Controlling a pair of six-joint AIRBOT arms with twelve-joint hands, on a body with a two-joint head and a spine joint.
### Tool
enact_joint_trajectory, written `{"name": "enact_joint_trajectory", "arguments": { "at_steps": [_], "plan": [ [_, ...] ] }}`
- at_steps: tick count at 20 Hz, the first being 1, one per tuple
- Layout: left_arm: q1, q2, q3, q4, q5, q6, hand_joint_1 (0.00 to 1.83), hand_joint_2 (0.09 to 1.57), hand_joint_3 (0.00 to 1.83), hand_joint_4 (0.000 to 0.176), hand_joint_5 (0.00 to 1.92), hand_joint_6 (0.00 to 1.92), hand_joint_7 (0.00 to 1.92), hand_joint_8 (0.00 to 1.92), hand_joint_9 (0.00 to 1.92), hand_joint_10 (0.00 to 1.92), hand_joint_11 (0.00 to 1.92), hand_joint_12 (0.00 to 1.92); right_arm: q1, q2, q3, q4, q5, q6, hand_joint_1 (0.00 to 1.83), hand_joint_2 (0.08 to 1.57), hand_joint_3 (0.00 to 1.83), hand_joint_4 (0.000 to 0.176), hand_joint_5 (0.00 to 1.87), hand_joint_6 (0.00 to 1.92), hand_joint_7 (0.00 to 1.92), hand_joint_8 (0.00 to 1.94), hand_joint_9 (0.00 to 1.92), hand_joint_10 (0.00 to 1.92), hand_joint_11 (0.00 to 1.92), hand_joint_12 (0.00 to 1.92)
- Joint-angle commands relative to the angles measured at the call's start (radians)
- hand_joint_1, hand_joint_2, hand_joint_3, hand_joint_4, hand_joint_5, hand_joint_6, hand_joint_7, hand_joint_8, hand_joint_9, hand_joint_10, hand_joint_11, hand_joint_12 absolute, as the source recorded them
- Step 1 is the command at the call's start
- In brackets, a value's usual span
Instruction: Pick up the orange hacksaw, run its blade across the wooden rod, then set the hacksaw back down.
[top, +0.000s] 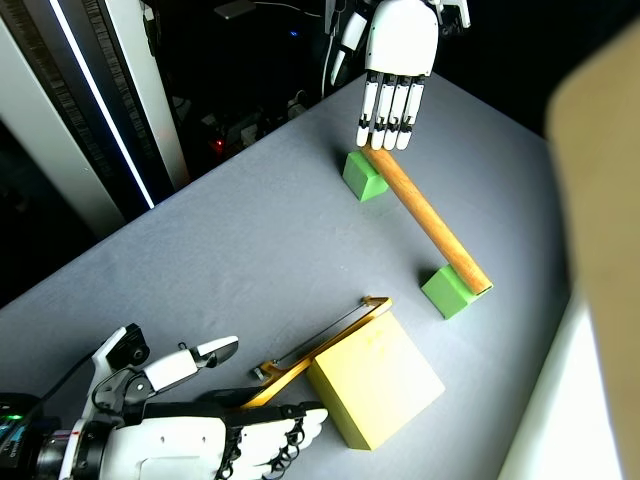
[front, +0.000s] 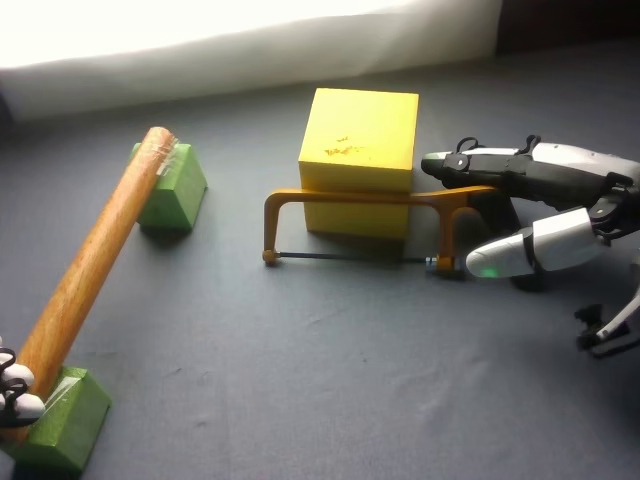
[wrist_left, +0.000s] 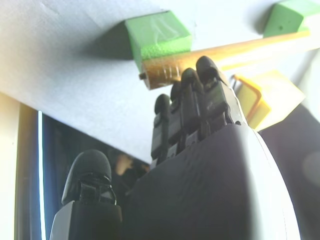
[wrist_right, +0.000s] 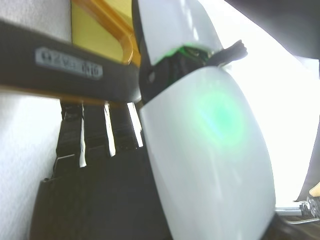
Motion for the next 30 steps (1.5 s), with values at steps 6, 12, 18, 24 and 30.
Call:
{"name": "enact_joint_trajectory", "arguments": {
  "at_steps": [6,12,18,24,30],
  "plan": [
    [-0.003,-0.006,0.003,-0.018,-0.015,-0.003,0.11,1.28,0.00,0.000,0.16,0.00,0.18,0.00,0.16,0.00,0.00,0.35,0.016,-0.011,-0.002,0.050,0.074,-0.009,1.06,0.99,0.00,0.000,0.17,0.00,0.14,0.00,0.17,0.00,0.00,0.76],
    [-0.004,-0.008,0.004,-0.018,-0.015,-0.003,0.08,1.28,0.00,0.000,0.16,0.00,0.19,0.00,0.16,0.00,0.00,0.37,0.022,-0.023,-0.002,0.050,0.047,-0.034,1.05,0.99,0.00,0.000,0.16,0.01,0.13,0.00,0.16,0.01,0.00,0.76],
    [-0.007,-0.009,0.006,-0.018,-0.015,-0.003,0.05,1.29,0.00,0.000,0.15,0.00,0.18,0.00,0.14,0.00,0.00,0.30,0.032,-0.034,-0.002,0.050,0.013,-0.047,1.06,1.00,0.00,0.000,0.13,0.00,0.10,0.00,0.14,0.00,0.00,0.75],
    [-0.008,-0.010,0.006,-0.018,-0.016,-0.003,0.05,1.29,0.00,0.000,0.16,0.00,0.20,0.00,0.16,0.01,0.00,0.35,0.043,-0.047,0.000,0.051,-0.001,-0.050,1.09,1.00,0.00,0.000,0.20,0.01,0.17,0.01,0.21,0.02,0.00,0.93],
    [-0.011,-0.011,0.002,-0.018,-0.017,-0.003,0.02,1.28,0.00,0.000,0.16,0.00,0.19,0.00,0.16,0.00,0.00,0.29,0.046,-0.051,0.000,0.050,-0.001,-0.056,1.38,1.16,0.00,0.000,0.67,0.94,0.89,1.02,0.97,1.23,0.72,1.26]
  ]
}}
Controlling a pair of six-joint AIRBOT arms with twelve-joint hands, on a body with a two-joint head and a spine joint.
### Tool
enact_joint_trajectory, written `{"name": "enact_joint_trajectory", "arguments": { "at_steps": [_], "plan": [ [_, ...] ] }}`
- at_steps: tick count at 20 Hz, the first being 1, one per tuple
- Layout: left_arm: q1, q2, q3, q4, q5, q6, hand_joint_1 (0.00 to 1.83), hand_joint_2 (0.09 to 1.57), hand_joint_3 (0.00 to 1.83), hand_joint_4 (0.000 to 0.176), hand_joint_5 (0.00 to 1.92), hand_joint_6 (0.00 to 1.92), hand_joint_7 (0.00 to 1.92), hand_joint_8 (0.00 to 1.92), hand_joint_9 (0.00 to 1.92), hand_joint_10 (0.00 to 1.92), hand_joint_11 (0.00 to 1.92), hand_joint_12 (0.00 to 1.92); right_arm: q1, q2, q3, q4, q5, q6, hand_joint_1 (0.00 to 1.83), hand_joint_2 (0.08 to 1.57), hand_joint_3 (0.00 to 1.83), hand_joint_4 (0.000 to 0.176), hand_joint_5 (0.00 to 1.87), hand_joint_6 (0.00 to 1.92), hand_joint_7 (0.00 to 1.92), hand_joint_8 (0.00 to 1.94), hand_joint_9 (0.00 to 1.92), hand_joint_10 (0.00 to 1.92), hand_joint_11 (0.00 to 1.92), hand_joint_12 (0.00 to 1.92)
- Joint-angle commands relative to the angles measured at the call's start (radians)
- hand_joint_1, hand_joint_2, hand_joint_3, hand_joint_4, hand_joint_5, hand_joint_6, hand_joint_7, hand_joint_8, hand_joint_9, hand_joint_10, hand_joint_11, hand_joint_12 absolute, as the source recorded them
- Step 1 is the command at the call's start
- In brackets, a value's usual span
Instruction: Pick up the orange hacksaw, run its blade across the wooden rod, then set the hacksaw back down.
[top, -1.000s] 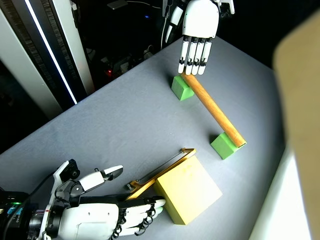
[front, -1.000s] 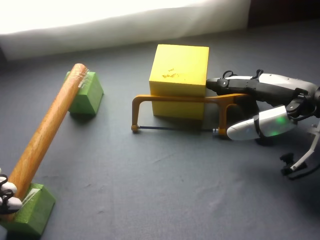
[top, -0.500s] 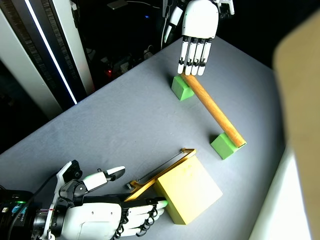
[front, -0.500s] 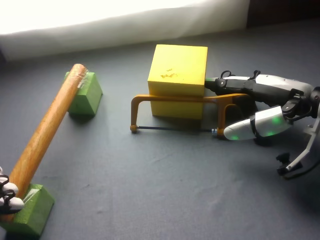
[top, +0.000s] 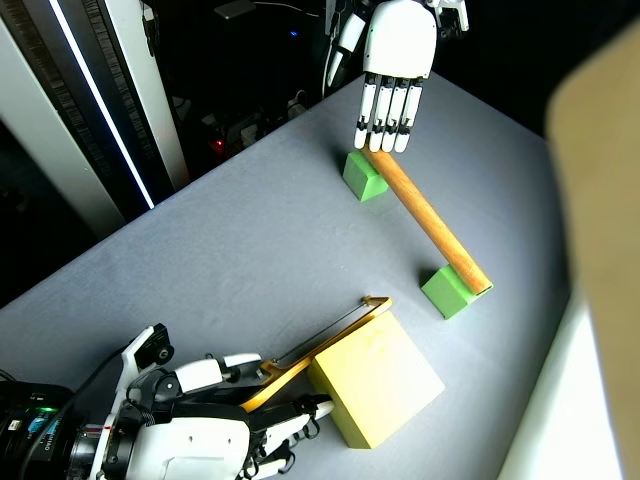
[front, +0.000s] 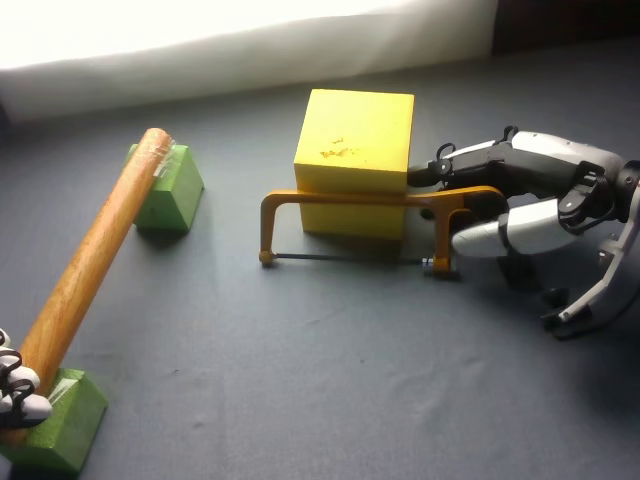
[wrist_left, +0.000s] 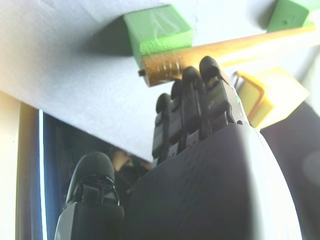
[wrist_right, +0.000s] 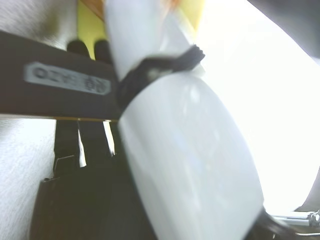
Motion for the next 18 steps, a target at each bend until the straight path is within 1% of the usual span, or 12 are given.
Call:
{"name": "enact_joint_trajectory", "arguments": {
  "at_steps": [1,2,3,7,8,9,12,13,14,15,16,18],
  "plan": [
    [-0.008,-0.001,0.001,-0.018,-0.010,-0.003,0.05,1.28,0.00,0.000,0.16,0.00,0.20,0.00,0.16,0.00,0.00,0.28,0.006,-0.008,-0.009,-0.008,0.095,-0.004,1.37,1.16,0.00,0.000,0.73,1.02,0.92,1.07,0.96,1.33,0.83,1.36],
    [-0.008,-0.001,0.001,-0.018,-0.010,-0.003,0.06,1.28,0.00,0.000,0.16,0.00,0.20,0.00,0.16,0.00,0.00,0.27,0.004,-0.008,-0.012,-0.008,0.096,-0.005,1.38,1.15,0.00,0.000,0.76,1.01,0.93,1.09,0.95,1.35,0.86,1.38],
    [-0.008,-0.001,0.001,-0.018,-0.010,-0.003,0.05,1.28,0.00,0.000,0.15,0.00,0.18,0.00,0.14,0.00,0.00,0.24,0.004,-0.008,-0.014,-0.008,0.096,-0.008,1.37,1.16,0.00,0.000,0.79,1.01,0.90,1.12,0.90,1.39,0.87,1.40],
    [-0.008,-0.001,0.001,-0.018,-0.011,-0.003,0.07,1.27,0.00,0.000,0.18,0.01,0.21,0.01,0.17,0.01,0.00,0.31,0.003,-0.004,-0.024,-0.008,0.108,-0.017,1.37,1.15,0.00,0.000,0.80,1.04,0.91,1.10,0.93,1.34,0.91,1.37],
    [-0.008,-0.001,0.001,-0.018,-0.012,-0.003,0.03,1.28,0.00,0.000,0.16,0.00,0.20,0.00,0.17,0.00,0.00,0.31,0.003,-0.001,-0.027,-0.008,0.112,-0.017,1.37,1.15,0.00,0.000,0.82,1.01,0.91,1.10,0.93,1.35,0.90,1.41],
    [-0.008,-0.001,0.001,-0.018,-0.012,-0.003,0.05,1.28,0.00,0.000,0.17,0.00,0.22,0.00,0.18,0.00,0.00,0.32,0.003,0.004,-0.028,-0.008,0.123,-0.019,1.37,1.14,0.00,0.000,0.82,1.00,0.93,1.06,0.94,1.33,0.91,1.41],
    [-0.009,-0.001,0.004,-0.018,-0.013,-0.003,0.04,1.27,0.00,0.000,0.18,0.00,0.22,0.00,0.18,0.00,0.00,0.32,0.001,0.033,-0.040,-0.007,0.170,-0.022,1.37,1.16,0.00,0.000,0.82,1.00,0.89,1.14,0.89,1.39,0.86,1.46],
    [-0.009,-0.001,0.006,-0.018,-0.015,-0.003,0.05,1.28,0.00,0.000,0.16,0.00,0.20,0.00,0.16,0.00,0.00,0.25,-0.003,0.047,-0.047,-0.007,0.204,-0.021,1.37,1.16,0.00,0.000,0.83,1.00,0.89,1.13,0.90,1.38,0.87,1.45],
    [-0.009,-0.001,0.007,-0.018,-0.016,-0.003,0.03,1.28,0.00,0.000,0.16,0.00,0.20,0.00,0.15,0.00,0.00,0.24,-0.009,0.061,-0.058,-0.003,0.233,-0.021,1.37,1.15,0.00,0.000,0.83,0.98,0.90,1.14,0.89,1.39,0.87,1.45],
    [-0.010,-0.001,0.008,-0.018,-0.016,-0.003,0.01,1.29,0.00,0.000,0.15,0.00,0.19,0.00,0.15,0.00,0.00,0.23,-0.015,0.072,-0.072,0.015,0.256,-0.027,1.37,1.16,0.00,0.000,0.82,1.00,0.89,1.15,0.88,1.41,0.86,1.47],
    [-0.010,-0.001,0.009,-0.018,-0.017,-0.003,0.02,1.29,0.00,0.000,0.16,0.00,0.19,0.00,0.15,0.00,0.00,0.25,-0.024,0.089,-0.097,0.054,0.287,-0.059,1.37,1.16,0.00,0.000,0.83,0.99,0.89,1.13,0.89,1.40,0.86,1.47],
    [-0.014,-0.001,0.013,-0.018,-0.020,-0.003,0.04,1.28,0.00,0.000,0.17,0.00,0.21,0.00,0.16,0.00,0.00,0.30,-0.048,0.116,-0.157,0.185,0.356,-0.159,1.37,1.15,0.00,0.000,0.85,0.95,0.89,1.14,0.90,1.38,0.86,1.44]
  ]
}}
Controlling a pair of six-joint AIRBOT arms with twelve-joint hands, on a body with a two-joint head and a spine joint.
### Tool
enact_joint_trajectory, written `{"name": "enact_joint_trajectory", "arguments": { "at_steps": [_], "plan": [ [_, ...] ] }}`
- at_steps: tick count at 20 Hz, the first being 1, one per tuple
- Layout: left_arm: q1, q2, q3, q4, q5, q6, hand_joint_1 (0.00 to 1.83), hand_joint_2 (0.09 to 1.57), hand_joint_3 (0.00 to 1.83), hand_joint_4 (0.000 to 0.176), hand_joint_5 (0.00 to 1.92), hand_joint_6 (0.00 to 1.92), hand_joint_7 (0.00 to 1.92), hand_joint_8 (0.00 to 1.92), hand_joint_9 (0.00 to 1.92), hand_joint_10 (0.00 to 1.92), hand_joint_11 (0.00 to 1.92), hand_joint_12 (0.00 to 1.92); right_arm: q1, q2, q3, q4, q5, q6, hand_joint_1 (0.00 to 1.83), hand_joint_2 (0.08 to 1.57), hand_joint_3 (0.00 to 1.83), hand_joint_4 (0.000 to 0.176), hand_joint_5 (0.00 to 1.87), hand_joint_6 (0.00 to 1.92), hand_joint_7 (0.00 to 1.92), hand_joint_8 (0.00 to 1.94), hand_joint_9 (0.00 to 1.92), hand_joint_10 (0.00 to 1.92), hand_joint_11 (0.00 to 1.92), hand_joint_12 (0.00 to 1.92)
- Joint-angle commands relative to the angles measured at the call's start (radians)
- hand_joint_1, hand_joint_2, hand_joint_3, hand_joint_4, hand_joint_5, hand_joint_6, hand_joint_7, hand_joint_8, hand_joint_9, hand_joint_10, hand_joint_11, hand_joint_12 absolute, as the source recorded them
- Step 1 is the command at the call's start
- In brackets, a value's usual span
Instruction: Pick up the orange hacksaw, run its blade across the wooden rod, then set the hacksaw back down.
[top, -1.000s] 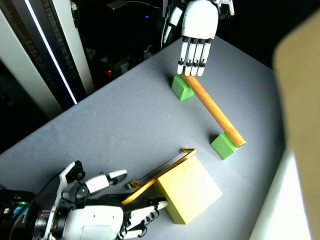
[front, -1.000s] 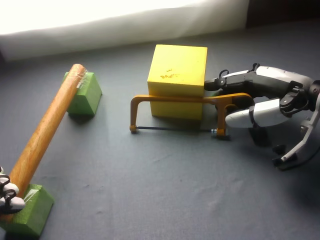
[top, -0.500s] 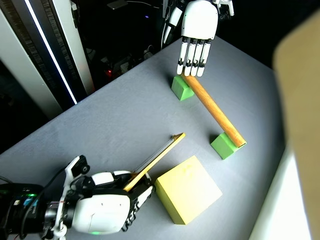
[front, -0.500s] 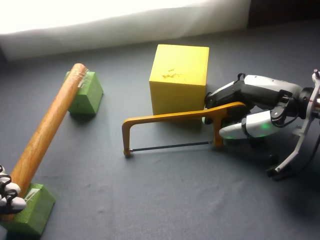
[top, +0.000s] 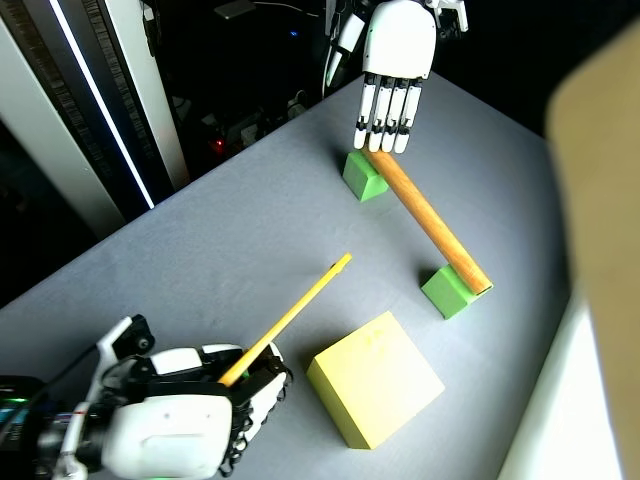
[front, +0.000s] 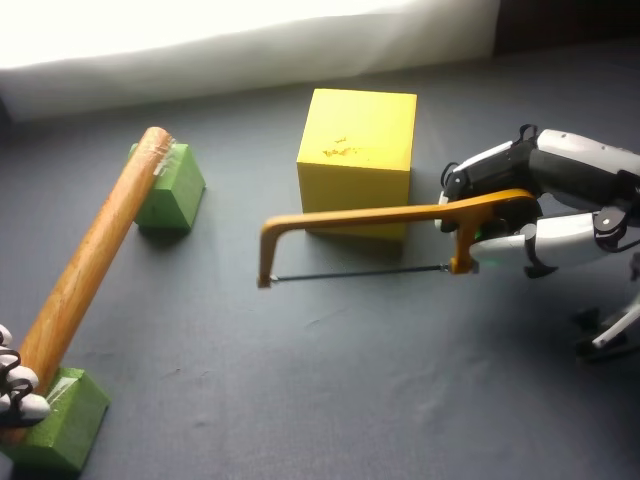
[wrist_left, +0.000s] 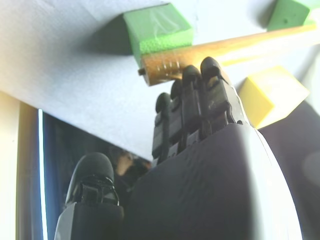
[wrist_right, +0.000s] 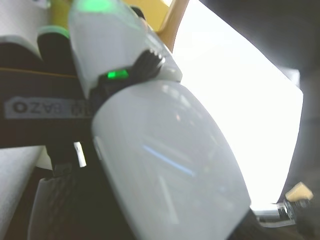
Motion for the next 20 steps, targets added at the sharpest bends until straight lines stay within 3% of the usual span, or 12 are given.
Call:
{"name": "enact_joint_trajectory", "arguments": {
  "at_steps": [1,4,9,11,12,13,16,19,20],
  "plan": [
    [-0.007,0.000,0.006,-0.020,-0.016,-0.003,0.03,1.28,0.00,0.000,0.17,0.00,0.21,0.00,0.17,0.00,0.00,0.27,0.002,0.012,-0.018,0.085,0.178,-0.009,1.37,1.15,0.00,0.000,0.86,0.93,0.90,1.13,0.91,1.37,0.88,1.42],
    [-0.007,0.000,0.013,-0.020,-0.019,-0.003,0.03,1.28,0.00,0.000,0.16,0.00,0.20,0.00,0.15,0.00,0.00,0.23,-0.011,0.044,-0.098,0.157,0.230,-0.055,1.37,1.16,0.00,0.000,0.81,1.00,0.87,1.18,0.89,1.40,0.87,1.45],
    [-0.008,-0.002,0.018,-0.020,-0.020,-0.003,0.05,1.28,0.00,0.000,0.18,0.01,0.22,0.01,0.16,0.00,0.00,0.29,0.019,0.077,-0.191,0.235,0.196,-0.180,1.37,1.17,0.00,0.000,0.81,1.01,0.86,1.19,0.88,1.42,0.85,1.48],
    [-0.008,-0.002,0.018,-0.020,-0.020,-0.003,0.03,1.28,0.00,0.000,0.16,0.00,0.20,0.00,0.16,0.00,0.00,0.28,0.037,0.079,-0.205,0.249,0.168,-0.217,1.38,1.14,0.00,0.000,0.87,0.90,0.93,1.11,0.94,1.38,0.84,1.51],
    [-0.008,-0.003,0.018,-0.020,-0.020,-0.003,0.05,1.27,0.00,0.000,0.16,0.00,0.21,0.00,0.16,0.00,0.00,0.27,0.046,0.079,-0.205,0.249,0.155,-0.231,1.37,1.15,0.00,0.000,0.83,0.97,0.90,1.14,0.90,1.39,0.85,1.48],
    [-0.008,-0.004,0.018,-0.020,-0.020,-0.003,0.04,1.27,0.00,0.000,0.17,0.00,0.21,0.00,0.16,0.00,0.00,0.27,0.061,0.078,-0.205,0.250,0.140,-0.246,1.38,1.13,0.00,0.000,0.89,0.87,0.96,1.06,0.97,1.33,0.86,1.47],
    [-0.004,-0.004,0.016,-0.020,-0.019,-0.003,0.04,1.28,0.00,0.000,0.18,0.00,0.23,0.00,0.19,0.01,0.00,0.34,0.111,0.050,-0.205,0.313,0.112,-0.342,1.37,1.15,0.00,0.000,0.83,0.97,0.90,1.12,0.92,1.36,0.88,1.42],
    [-0.003,-0.003,0.014,-0.020,-0.019,-0.003,0.01,1.28,0.00,0.000,0.15,0.00,0.20,0.00,0.18,0.00,0.00,0.33,0.136,0.036,-0.206,0.313,0.114,-0.340,1.37,1.16,0.00,0.000,0.81,1.00,0.88,1.15,0.89,1.39,0.86,1.47],
    [-0.002,-0.003,0.014,-0.020,-0.019,-0.003,0.03,1.28,0.00,0.000,0.16,0.00,0.21,0.00,0.18,0.00,0.00,0.35,0.145,0.031,-0.206,0.313,0.114,-0.340,1.38,1.12,0.00,0.000,0.90,0.86,0.97,1.05,0.96,1.34,0.85,1.53]
  ]
}}
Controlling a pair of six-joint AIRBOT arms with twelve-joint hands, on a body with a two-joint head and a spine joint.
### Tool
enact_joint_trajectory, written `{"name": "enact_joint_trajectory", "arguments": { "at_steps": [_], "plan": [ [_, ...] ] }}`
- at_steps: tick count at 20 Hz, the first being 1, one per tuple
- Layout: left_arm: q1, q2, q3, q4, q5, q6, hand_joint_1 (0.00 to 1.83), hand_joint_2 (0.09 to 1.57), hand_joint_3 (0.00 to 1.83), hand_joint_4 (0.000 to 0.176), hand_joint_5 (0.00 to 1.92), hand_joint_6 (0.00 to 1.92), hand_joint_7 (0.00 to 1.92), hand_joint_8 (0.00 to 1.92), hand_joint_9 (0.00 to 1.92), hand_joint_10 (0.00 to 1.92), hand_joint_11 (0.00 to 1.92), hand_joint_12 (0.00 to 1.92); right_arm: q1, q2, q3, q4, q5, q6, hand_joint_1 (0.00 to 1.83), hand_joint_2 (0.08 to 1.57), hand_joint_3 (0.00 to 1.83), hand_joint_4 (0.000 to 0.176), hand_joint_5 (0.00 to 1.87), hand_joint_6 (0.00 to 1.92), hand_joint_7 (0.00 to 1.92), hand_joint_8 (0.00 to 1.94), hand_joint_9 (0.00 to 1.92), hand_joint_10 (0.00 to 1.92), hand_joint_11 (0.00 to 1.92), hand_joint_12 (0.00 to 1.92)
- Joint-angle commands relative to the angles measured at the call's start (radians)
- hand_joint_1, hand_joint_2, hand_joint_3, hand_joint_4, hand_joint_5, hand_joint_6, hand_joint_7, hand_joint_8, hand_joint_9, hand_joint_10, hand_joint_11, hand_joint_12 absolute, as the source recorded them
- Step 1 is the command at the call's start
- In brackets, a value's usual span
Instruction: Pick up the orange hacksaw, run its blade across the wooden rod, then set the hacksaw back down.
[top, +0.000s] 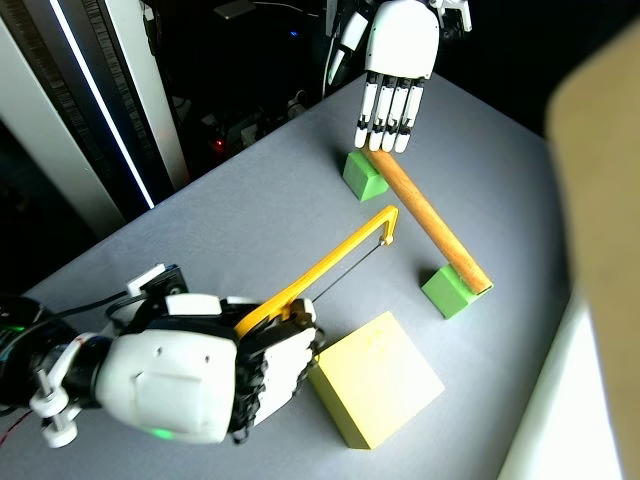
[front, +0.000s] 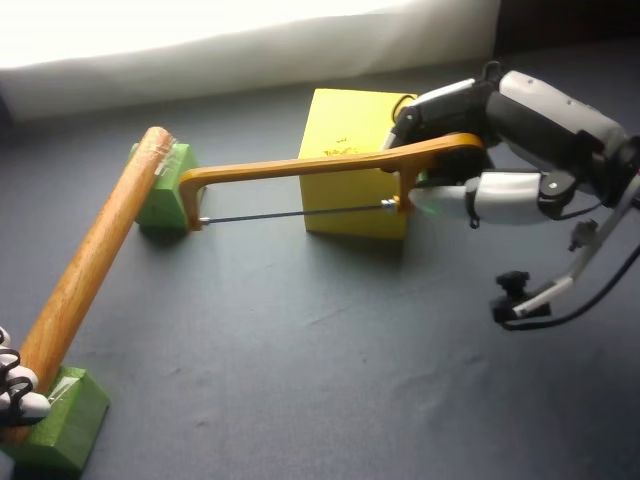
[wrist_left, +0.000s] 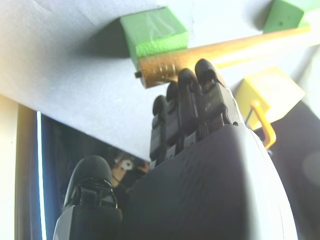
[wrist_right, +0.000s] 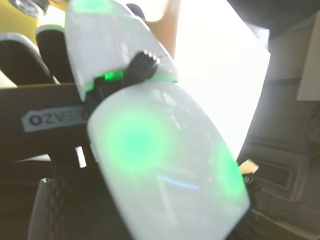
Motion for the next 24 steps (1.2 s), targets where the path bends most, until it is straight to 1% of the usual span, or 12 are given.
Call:
{"name": "enact_joint_trajectory", "arguments": {
  "at_steps": [1,2,3,4,5,6,9,15,16,19,20,24],
  "plan": [
    [-0.003,0.000,0.002,-0.019,-0.013,-0.003,0.02,1.28,0.00,0.000,0.16,0.01,0.21,0.00,0.18,0.00,0.00,0.35,0.028,-0.002,-0.003,0.020,0.130,0.010,1.24,1.15,0.00,0.000,0.87,1.00,0.96,1.23,0.94,1.25,0.82,1.61],
    [-0.002,0.000,0.001,-0.019,-0.013,-0.003,0.02,1.28,0.00,0.000,0.16,0.00,0.21,0.00,0.18,0.00,0.00,0.36,0.046,-0.010,-0.002,0.020,0.112,-0.001,1.37,1.13,0.00,0.000,0.91,0.86,0.94,1.10,0.94,1.37,0.83,1.53],
    [-0.001,0.000,0.001,-0.019,-0.014,-0.003,0.05,1.28,0.00,0.000,0.17,0.00,0.21,0.00,0.18,0.00,0.00,0.36,0.064,-0.021,-0.002,0.020,0.088,-0.020,1.27,1.14,0.00,0.000,0.90,0.94,0.97,1.19,0.96,1.28,0.85,1.56],
    [-0.001,0.000,0.000,-0.019,-0.016,-0.003,0.06,1.27,0.00,0.000,0.17,0.01,0.21,0.00,0.19,0.00,0.00,0.39,0.081,-0.034,-0.002,0.026,0.066,-0.036,1.25,1.15,0.00,0.000,0.90,0.96,0.97,1.21,0.97,1.23,0.86,1.56],
    [-0.001,0.000,0.000,-0.019,-0.016,-0.003,0.06,1.28,0.00,0.000,0.18,0.00,0.22,0.00,0.19,0.01,0.00,0.43,0.086,-0.042,-0.002,0.033,0.063,-0.048,1.35,1.13,0.00,0.000,0.92,0.83,0.97,1.09,0.96,1.35,0.86,1.56],
    [-0.001,0.000,0.000,-0.019,-0.017,-0.003,0.03,1.28,0.00,0.000,0.18,0.00,0.22,0.00,0.20,0.01,0.00,0.44,0.091,-0.056,-0.002,0.053,0.062,-0.070,1.38,1.12,0.00,0.000,0.92,0.81,0.97,1.06,0.97,1.35,0.86,1.53],
    [-0.002,0.000,-0.001,-0.019,-0.017,-0.003,0.05,1.28,0.00,0.000,0.18,0.00,0.23,0.00,0.19,0.00,0.00,0.41,0.104,-0.090,0.000,0.103,0.057,-0.132,1.38,1.12,0.00,0.000,0.93,0.80,0.96,1.06,0.97,1.34,0.87,1.50],
    [-0.004,0.000,-0.002,-0.019,-0.017,-0.003,0.06,1.28,0.00,0.000,0.18,0.00,0.20,0.00,0.18,0.00,0.00,0.40,0.135,-0.152,0.042,0.107,0.038,-0.158,1.38,1.12,0.00,0.000,0.92,0.82,0.97,1.04,0.97,1.34,0.87,1.51],
    [-0.004,0.000,-0.002,-0.019,-0.017,-0.003,0.06,1.28,0.00,0.000,0.17,0.00,0.20,0.00,0.18,0.00,0.00,0.42,0.142,-0.159,0.049,0.107,0.040,-0.160,1.37,1.15,0.01,0.000,0.85,0.95,0.91,1.13,0.90,1.39,0.85,1.50],
    [-0.005,0.000,-0.002,-0.019,-0.017,-0.003,0.02,1.29,0.00,0.000,0.15,0.00,0.20,0.00,0.17,0.00,0.00,0.36,0.155,-0.184,0.074,0.111,0.034,-0.160,1.38,1.10,0.00,0.000,0.96,0.78,1.00,0.98,1.01,1.28,0.90,1.47],
    [-0.004,0.000,-0.002,-0.019,-0.017,-0.003,0.05,1.29,0.00,0.000,0.16,0.00,0.21,0.00,0.17,0.00,0.00,0.34,0.159,-0.191,0.081,0.111,0.041,-0.162,1.38,1.11,0.00,0.000,0.92,0.82,0.97,1.03,0.98,1.33,0.89,1.51],
    [-0.005,0.000,-0.003,-0.019,-0.017,-0.003,0.06,1.28,0.00,0.000,0.17,0.00,0.22,0.00,0.18,0.00,0.00,0.36,0.169,-0.199,0.086,0.150,0.101,-0.182,1.38,1.11,0.00,0.000,0.92,0.82,0.99,1.01,0.99,1.32,0.88,1.54]
  ]
}}
